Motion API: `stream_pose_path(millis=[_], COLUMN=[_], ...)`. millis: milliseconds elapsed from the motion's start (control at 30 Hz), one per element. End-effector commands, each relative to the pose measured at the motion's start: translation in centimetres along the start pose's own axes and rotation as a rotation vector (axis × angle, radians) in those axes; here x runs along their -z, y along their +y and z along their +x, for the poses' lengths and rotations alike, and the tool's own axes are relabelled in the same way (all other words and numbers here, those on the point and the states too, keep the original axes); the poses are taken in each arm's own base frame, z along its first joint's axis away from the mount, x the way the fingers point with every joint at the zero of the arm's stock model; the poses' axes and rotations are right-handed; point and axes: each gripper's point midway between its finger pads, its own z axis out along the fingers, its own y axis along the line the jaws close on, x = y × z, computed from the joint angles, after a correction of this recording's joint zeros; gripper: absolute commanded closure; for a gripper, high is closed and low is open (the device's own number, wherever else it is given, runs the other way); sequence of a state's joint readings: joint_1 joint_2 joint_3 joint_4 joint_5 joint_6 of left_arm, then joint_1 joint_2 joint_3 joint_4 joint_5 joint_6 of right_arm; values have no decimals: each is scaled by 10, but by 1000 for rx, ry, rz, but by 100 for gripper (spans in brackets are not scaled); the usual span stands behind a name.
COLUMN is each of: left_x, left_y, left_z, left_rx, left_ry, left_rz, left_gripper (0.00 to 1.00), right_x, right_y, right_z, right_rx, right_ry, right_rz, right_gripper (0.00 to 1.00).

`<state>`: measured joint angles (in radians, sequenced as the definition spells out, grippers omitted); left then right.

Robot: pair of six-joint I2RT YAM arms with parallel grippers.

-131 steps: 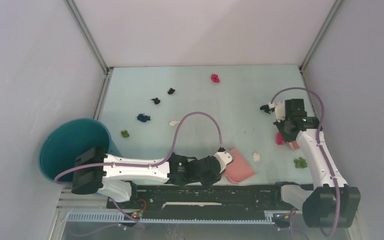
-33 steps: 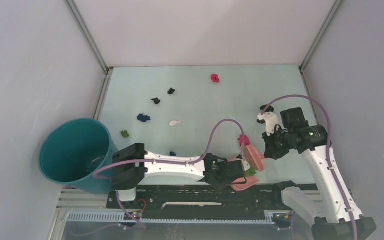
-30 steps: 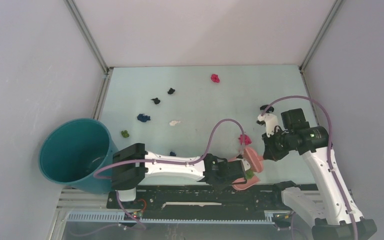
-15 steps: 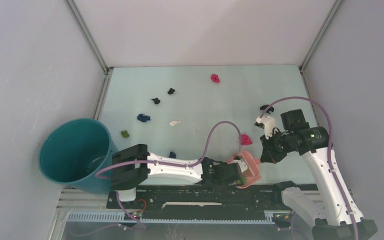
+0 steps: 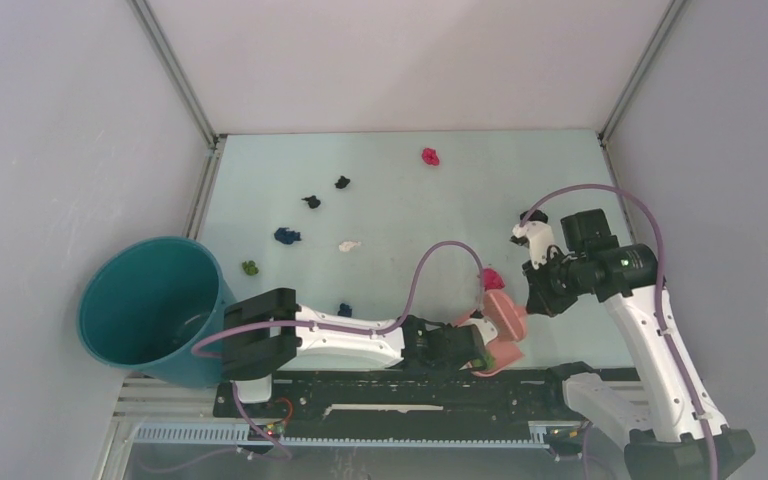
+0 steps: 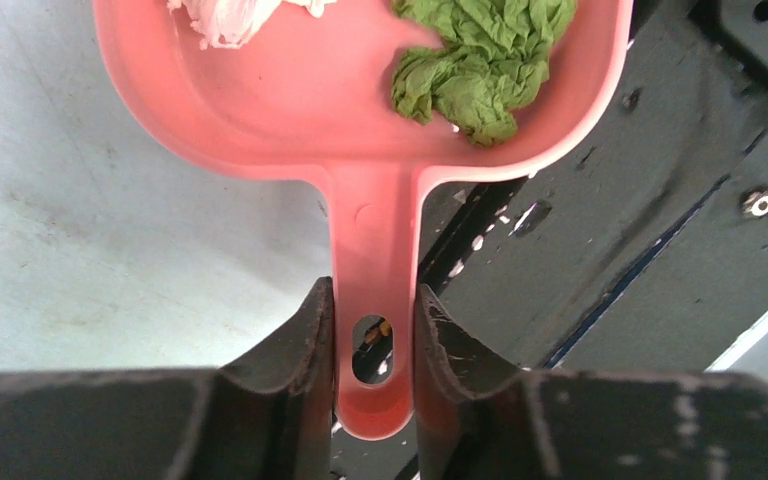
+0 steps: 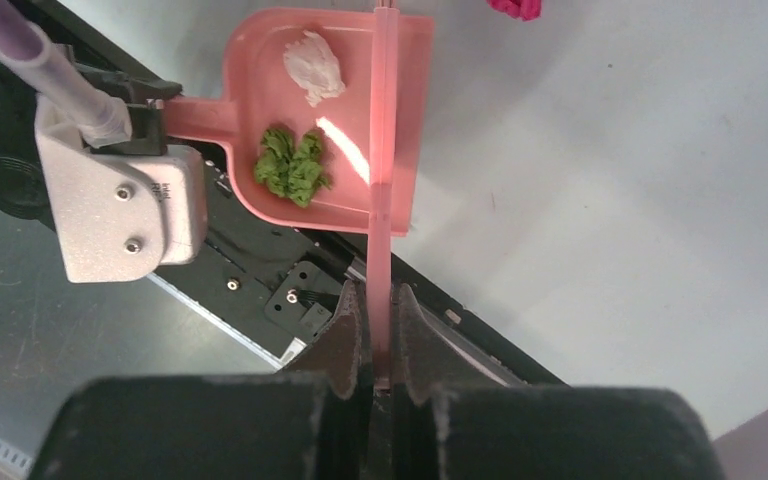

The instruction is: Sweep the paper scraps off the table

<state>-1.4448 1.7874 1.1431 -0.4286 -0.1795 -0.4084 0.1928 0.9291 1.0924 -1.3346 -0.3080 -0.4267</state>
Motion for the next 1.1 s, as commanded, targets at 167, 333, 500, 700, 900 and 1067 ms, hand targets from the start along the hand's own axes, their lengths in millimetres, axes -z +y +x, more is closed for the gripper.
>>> stream_pose_path(millis=[167, 333, 500, 700, 900, 1067], left_x=[13, 16, 34, 60, 66, 60], left_y=[-9, -7, -1, 5, 26, 37], left_z=[-26, -27, -24, -15, -11, -2], left_rx=[20, 42, 80, 99, 159, 152], left_ry=[-70, -78, -58, -48, -21, 58], left_rz=[19, 12, -10, 13, 6, -20], left_gripper=[100, 100, 100, 100, 100, 100], right_x=[-8, 4, 18, 56, 54, 16], right_y=[38, 51, 24, -16, -82, -133], right_z=[-12, -10, -23, -59, -100, -109], right_rx=[91, 130, 176, 169, 122, 73], right_ry=[-33, -50, -69, -132, -162, -69], right_rz=[-148, -208, -64, 82, 330, 518], right_gripper=[100, 100, 100, 100, 100, 100])
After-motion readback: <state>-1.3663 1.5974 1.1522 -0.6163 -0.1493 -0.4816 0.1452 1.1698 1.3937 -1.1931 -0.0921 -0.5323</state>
